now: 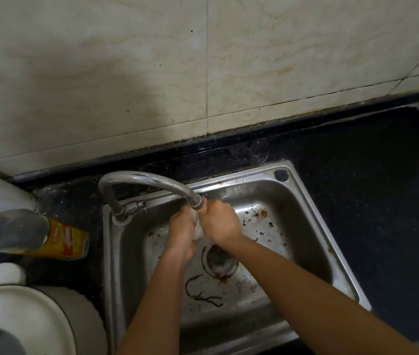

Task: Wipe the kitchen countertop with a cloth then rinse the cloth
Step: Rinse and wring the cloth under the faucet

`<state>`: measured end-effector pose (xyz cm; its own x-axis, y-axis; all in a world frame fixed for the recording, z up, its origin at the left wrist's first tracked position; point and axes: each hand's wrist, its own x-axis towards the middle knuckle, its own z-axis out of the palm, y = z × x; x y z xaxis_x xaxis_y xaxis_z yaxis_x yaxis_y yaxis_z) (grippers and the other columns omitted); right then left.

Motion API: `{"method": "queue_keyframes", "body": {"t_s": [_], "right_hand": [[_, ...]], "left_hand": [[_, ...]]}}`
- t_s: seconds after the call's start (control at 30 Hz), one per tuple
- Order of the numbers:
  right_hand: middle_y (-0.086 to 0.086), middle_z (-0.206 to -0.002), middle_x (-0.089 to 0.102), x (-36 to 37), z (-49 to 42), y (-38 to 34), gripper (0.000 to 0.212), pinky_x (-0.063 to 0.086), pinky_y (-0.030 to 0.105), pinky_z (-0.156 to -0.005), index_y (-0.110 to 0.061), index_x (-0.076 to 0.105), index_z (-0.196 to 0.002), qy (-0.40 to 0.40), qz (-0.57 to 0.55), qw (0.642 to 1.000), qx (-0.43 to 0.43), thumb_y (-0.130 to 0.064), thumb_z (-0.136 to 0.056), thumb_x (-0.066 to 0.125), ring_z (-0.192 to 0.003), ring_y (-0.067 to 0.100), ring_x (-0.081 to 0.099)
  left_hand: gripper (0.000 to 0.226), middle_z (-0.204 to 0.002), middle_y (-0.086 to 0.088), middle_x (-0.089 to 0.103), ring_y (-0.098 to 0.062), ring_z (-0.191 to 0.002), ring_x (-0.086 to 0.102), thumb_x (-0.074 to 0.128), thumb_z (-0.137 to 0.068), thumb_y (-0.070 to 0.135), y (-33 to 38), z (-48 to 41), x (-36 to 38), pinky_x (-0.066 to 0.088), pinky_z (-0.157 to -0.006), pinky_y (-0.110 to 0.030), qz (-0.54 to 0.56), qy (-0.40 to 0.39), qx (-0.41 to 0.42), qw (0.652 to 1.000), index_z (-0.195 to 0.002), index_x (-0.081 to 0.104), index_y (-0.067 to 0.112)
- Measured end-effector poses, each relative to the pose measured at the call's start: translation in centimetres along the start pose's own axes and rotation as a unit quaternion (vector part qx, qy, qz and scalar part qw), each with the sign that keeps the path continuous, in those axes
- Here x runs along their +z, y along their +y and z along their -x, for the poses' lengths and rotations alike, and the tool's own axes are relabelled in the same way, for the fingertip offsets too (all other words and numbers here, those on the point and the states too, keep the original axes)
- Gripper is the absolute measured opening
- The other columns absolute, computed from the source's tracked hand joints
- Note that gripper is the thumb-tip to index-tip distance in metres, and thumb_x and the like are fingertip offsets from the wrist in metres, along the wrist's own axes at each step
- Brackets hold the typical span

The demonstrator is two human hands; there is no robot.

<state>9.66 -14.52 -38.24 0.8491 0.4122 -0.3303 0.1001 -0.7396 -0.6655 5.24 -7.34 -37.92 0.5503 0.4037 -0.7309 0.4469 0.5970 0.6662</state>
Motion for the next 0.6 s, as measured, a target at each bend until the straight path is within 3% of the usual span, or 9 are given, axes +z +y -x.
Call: {"method": "queue_keyframes", "body": {"t_s": [0.13, 0.27, 0.37, 0.43, 0.5, 0.6], "right_hand": [[0.002, -0.069, 0.060, 0.3, -1.3, 0.4, 0.039, 0.049, 0.031, -0.061, -0.016, 0.057, -0.069, -0.056, -0.155, 0.981, 0.107, -0.041, -0.096, 0.045, -0.064, 0.014, 0.056], [0.008, -0.098, 0.070, 0.5, -1.1, 0.7, 0.050, 0.057, 0.035, -0.079, -0.011, 0.065, -0.103, -0.098, -0.361, 0.906, 0.198, -0.053, -0.075, 0.068, -0.091, 0.022, 0.067], [0.009, -0.095, 0.072, 0.8, -0.2, 0.0, 0.023, 0.055, 0.024, -0.071, -0.008, 0.067, -0.098, -0.067, -0.383, 0.909, 0.150, -0.026, -0.083, 0.068, -0.087, 0.019, 0.068], [0.011, -0.083, 0.070, 1.0, 0.5, -0.8, 0.009, 0.055, 0.024, -0.063, -0.006, 0.065, -0.087, 0.000, -0.370, 0.926, 0.078, -0.015, -0.086, 0.065, -0.075, 0.020, 0.067], [0.013, -0.076, 0.068, 1.5, 0.9, -1.0, 0.011, 0.054, 0.030, -0.061, -0.006, 0.063, -0.081, 0.050, -0.314, 0.948, 0.004, -0.014, -0.088, 0.062, -0.068, 0.022, 0.065], [0.002, -0.071, 0.066, 2.0, 0.9, -1.1, 0.013, 0.052, 0.025, -0.056, -0.010, 0.061, -0.079, 0.069, -0.259, 0.963, -0.019, -0.014, -0.091, 0.057, -0.064, 0.013, 0.063]], "left_hand": [[0.022, -0.091, -0.008, 0.070, -0.017, -0.079, 0.066, 0.051, -0.096, 0.027, 0.3, 0.3, -1.6, 0.051, -0.059, -0.025, 0.000, 0.011, 0.044, 0.999, -0.100, 0.065, 0.010], [0.022, -0.108, -0.006, 0.067, -0.018, -0.094, 0.064, 0.048, -0.097, 0.024, -0.1, 0.4, -3.3, 0.050, -0.062, -0.024, -0.018, -0.005, 0.053, 0.998, -0.115, 0.058, 0.016], [0.031, -0.103, -0.012, 0.069, -0.016, -0.083, 0.066, 0.042, -0.100, 0.029, -0.4, 0.6, -2.7, 0.048, -0.055, -0.019, -0.052, 0.044, 0.055, 0.996, -0.112, 0.062, 0.009], [0.038, -0.088, -0.011, 0.068, -0.010, -0.060, 0.062, 0.040, -0.100, 0.034, -0.3, 0.7, -2.0, 0.043, -0.046, -0.018, -0.030, 0.065, 0.040, 0.997, -0.108, 0.063, 0.005], [0.046, -0.067, -0.006, 0.060, -0.007, -0.038, 0.046, 0.041, -0.098, 0.043, -0.1, 0.6, -1.5, 0.030, -0.034, -0.017, -0.014, 0.090, 0.023, 0.996, -0.101, 0.065, 0.005], [0.049, -0.060, -0.002, 0.059, -0.008, -0.038, 0.046, 0.041, -0.095, 0.052, 0.2, 0.5, -1.0, 0.031, -0.034, -0.016, 0.006, 0.109, 0.004, 0.994, -0.087, 0.067, 0.010]]}}
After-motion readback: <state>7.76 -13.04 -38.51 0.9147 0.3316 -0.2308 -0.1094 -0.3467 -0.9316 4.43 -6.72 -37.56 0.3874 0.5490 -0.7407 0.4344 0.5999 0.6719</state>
